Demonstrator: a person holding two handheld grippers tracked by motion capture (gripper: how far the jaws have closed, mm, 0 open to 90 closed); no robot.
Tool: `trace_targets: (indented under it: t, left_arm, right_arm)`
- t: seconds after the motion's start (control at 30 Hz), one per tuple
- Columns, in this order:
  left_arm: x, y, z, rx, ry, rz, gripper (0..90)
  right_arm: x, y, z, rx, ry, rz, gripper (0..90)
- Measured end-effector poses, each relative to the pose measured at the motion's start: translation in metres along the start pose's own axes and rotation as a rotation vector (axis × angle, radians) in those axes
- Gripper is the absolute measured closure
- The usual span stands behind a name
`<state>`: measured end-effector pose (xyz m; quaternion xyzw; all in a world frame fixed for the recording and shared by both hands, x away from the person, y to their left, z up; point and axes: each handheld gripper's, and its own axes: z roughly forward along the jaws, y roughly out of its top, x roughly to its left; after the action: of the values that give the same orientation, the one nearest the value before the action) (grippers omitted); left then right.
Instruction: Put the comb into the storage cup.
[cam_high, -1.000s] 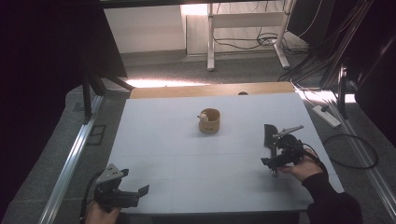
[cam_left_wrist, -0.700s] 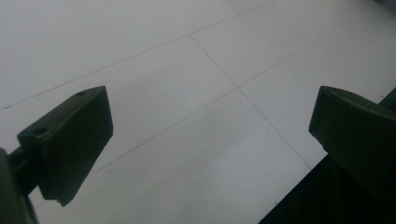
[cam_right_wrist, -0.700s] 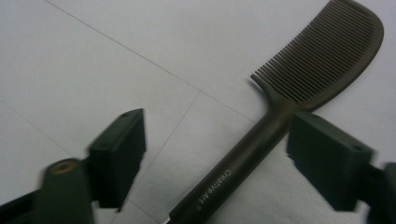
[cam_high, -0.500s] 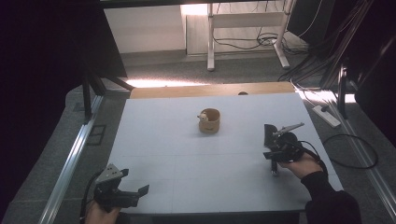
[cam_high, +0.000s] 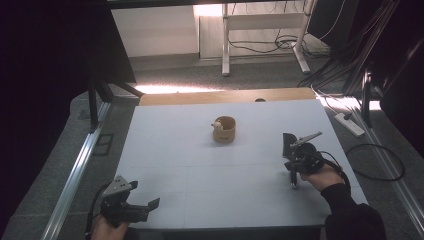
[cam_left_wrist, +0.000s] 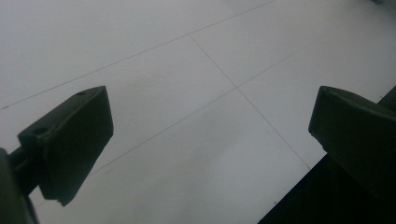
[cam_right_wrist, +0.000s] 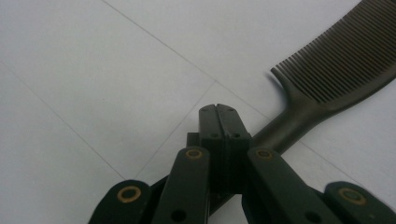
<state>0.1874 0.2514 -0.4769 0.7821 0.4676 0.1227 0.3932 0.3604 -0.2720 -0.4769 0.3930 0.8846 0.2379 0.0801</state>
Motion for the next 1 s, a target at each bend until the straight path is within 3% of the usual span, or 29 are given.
trace_targets:
  t: [0.73,1.0]
  left_arm:
    - [0.0,0.001,0.001,0.009,0.0,0.01,1.1]
    - [0.0,0.001,0.002,0.01,-0.003,0.007,1.2]
  right_arm:
    - [0.004,-0.009,0.018,0.093,0.021,-0.016,89.8]
    - [-0.002,-0.012,0.014,0.086,0.022,0.008,89.8]
